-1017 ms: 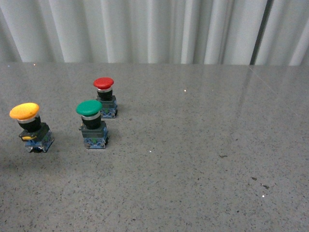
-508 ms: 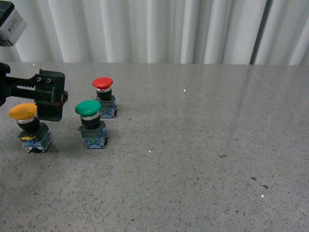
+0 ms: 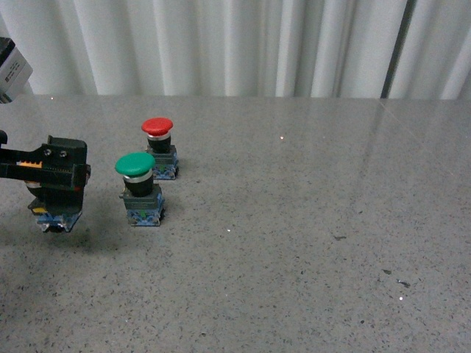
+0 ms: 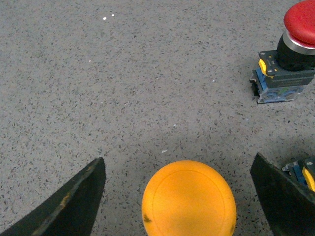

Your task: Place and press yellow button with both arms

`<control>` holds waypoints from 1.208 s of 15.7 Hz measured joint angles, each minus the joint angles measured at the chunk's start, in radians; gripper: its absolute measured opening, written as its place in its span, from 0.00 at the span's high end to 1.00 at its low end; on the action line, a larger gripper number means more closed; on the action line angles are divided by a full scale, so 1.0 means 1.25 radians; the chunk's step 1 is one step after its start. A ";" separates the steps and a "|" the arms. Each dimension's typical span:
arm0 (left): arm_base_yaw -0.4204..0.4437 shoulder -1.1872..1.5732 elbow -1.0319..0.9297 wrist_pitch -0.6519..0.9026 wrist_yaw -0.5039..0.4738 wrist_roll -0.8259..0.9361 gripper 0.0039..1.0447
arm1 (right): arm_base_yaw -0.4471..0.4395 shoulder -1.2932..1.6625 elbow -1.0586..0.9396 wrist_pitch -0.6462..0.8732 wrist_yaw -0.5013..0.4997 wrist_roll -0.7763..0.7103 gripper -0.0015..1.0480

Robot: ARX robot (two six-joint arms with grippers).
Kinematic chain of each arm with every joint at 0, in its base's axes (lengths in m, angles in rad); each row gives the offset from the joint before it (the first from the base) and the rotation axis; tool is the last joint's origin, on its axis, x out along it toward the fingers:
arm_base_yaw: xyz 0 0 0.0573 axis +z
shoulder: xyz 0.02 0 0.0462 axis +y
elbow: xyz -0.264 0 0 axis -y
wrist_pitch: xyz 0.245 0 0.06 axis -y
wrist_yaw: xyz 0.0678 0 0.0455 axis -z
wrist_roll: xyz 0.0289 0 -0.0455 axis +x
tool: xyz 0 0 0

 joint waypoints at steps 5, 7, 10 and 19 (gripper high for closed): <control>-0.110 -0.174 0.098 -0.106 -0.031 0.012 0.67 | 0.000 0.000 0.000 0.000 0.000 0.000 0.06; -0.315 -0.020 0.292 -0.121 -0.043 -0.060 0.67 | 0.000 0.000 0.000 0.000 0.000 0.000 0.06; -0.333 0.012 0.311 -0.122 -0.040 -0.079 0.67 | 0.000 0.000 0.000 0.000 0.000 0.000 0.06; -0.418 0.230 0.381 -0.098 -0.103 -0.199 0.67 | 0.000 0.000 0.000 0.000 0.000 0.000 0.06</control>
